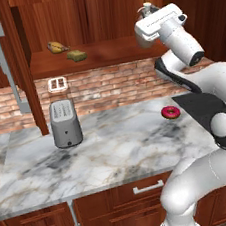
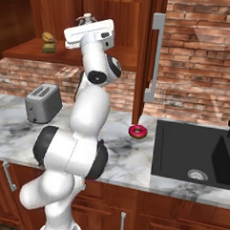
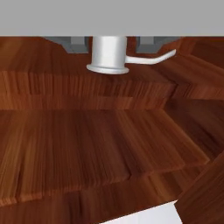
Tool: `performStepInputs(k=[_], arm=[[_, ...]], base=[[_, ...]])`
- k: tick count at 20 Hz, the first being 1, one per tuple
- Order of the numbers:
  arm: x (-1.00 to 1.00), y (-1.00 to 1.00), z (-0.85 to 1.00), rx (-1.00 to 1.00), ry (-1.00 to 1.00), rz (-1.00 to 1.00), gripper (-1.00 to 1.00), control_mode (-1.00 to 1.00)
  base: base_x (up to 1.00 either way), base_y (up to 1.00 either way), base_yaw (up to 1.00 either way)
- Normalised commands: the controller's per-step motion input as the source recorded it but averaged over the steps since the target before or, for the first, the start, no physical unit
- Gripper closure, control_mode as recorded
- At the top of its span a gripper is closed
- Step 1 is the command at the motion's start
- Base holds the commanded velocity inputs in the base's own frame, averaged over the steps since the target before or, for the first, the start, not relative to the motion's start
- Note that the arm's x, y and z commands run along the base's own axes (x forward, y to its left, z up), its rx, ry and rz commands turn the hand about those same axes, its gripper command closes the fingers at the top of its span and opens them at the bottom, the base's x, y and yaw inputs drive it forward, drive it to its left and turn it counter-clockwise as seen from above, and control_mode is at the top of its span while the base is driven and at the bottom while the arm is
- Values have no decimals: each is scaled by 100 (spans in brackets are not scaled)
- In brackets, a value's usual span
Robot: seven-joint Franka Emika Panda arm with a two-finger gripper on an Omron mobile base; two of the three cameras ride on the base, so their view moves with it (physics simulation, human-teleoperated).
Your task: Pick the sponge and soap dispenser from the cabinet and place them on the counter.
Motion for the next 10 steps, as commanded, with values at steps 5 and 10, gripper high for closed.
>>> performStepInputs(k=[5,10], arm=[[-89,41,-11,0,-4,0,100,-100],[-86,36,-13,1,-4,0,100,-100]], base=[[0,0,0],[0,0,0]])
